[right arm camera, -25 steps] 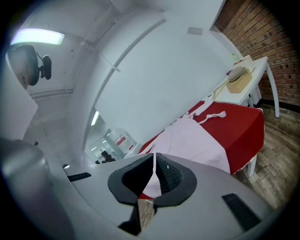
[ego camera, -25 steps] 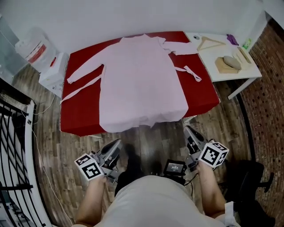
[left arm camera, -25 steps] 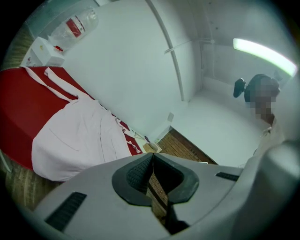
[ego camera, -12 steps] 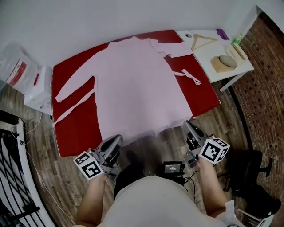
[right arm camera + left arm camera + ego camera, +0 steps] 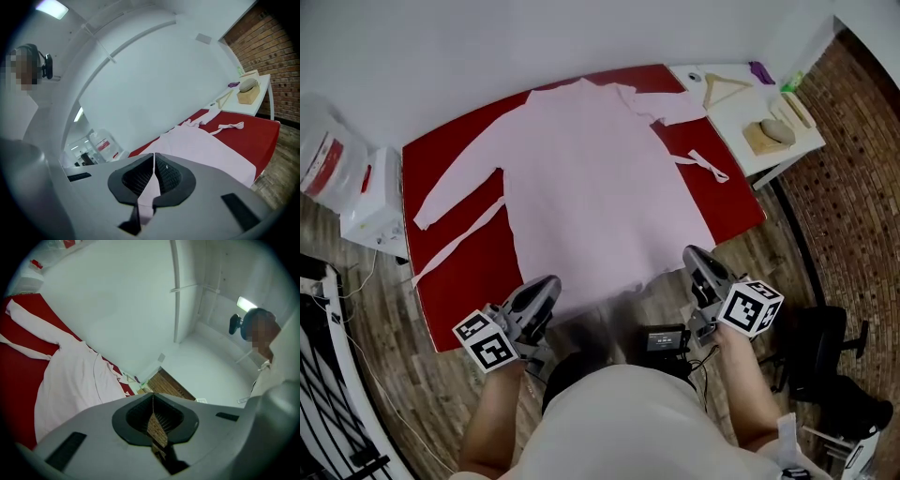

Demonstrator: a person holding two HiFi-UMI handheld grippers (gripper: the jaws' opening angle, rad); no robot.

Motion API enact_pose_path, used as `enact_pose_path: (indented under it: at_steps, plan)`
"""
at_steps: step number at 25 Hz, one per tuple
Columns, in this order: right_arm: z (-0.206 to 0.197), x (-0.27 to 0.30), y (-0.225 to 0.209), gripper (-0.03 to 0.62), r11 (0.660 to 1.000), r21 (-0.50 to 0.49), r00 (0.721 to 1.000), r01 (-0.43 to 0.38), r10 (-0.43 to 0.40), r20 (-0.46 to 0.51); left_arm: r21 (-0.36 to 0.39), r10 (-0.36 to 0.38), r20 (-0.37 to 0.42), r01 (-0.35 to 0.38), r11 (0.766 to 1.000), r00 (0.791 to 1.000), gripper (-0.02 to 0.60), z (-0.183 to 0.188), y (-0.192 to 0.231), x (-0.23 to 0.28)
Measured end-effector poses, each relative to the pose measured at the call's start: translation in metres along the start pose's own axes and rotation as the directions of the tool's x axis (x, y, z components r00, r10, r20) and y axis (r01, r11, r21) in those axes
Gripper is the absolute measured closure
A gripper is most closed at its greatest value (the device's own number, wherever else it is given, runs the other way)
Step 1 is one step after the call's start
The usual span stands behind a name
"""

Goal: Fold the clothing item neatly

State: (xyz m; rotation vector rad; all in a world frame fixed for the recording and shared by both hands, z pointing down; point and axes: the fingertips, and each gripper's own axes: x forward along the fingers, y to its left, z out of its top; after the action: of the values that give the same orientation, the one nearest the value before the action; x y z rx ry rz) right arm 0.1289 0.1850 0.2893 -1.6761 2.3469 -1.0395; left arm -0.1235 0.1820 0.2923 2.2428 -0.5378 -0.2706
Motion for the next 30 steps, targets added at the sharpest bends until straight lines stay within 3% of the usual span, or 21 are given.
enact_pose_path:
  at_steps: [12, 21, 30]
  plan:
    - [0.023, 0.046, -0.013, 0.588, 0.999, -0.024, 0.999, -0.031, 0.031, 0.021, 0.025, 0.04, 0.009, -0.04, 0.999, 0.999, 0.575, 0.018, 0.024, 0.005]
    - [0.076, 0.089, -0.049, 0.588, 0.997, -0.038, 0.998, -0.065, 0.066, 0.012, 0.032, 0.083, 0.035, -0.084, 0.996, 0.996, 0.575, 0.04, 0.046, 0.056]
    - [0.106, 0.111, -0.099, 0.588, 0.999, -0.011, 0.999, -0.053, 0.053, 0.001, 0.016, 0.095, 0.001, -0.095, 0.995, 0.995, 0.575, 0.042, 0.061, 0.113]
